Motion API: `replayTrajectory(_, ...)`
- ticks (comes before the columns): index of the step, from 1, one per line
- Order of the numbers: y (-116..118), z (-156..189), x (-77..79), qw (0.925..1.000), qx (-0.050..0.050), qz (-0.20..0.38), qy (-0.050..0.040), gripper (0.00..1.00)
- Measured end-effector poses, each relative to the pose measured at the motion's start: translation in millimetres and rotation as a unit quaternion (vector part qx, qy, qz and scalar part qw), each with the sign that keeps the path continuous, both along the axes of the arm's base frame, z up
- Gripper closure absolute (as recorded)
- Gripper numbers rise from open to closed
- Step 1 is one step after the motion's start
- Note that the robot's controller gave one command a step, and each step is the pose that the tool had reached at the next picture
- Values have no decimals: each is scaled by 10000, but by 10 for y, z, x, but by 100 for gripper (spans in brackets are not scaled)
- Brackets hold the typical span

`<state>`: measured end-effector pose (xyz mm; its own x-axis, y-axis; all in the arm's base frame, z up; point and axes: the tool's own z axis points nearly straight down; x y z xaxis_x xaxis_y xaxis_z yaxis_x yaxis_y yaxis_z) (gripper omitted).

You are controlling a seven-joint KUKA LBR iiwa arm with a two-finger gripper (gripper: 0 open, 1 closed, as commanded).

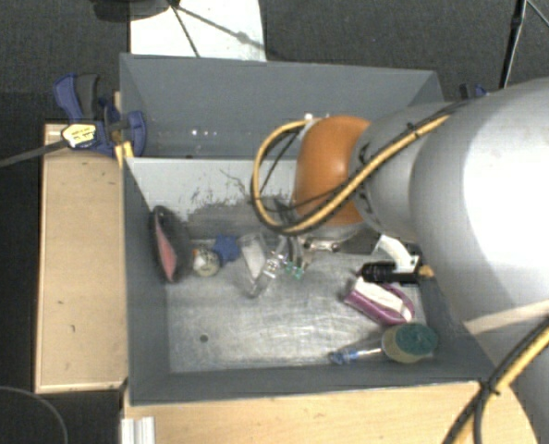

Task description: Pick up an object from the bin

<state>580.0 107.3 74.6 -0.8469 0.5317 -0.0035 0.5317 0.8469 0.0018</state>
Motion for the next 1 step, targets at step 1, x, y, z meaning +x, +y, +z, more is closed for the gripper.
replayTrajectory(1, -8, 14, 18, 10000, -4, 9, -30, 100)
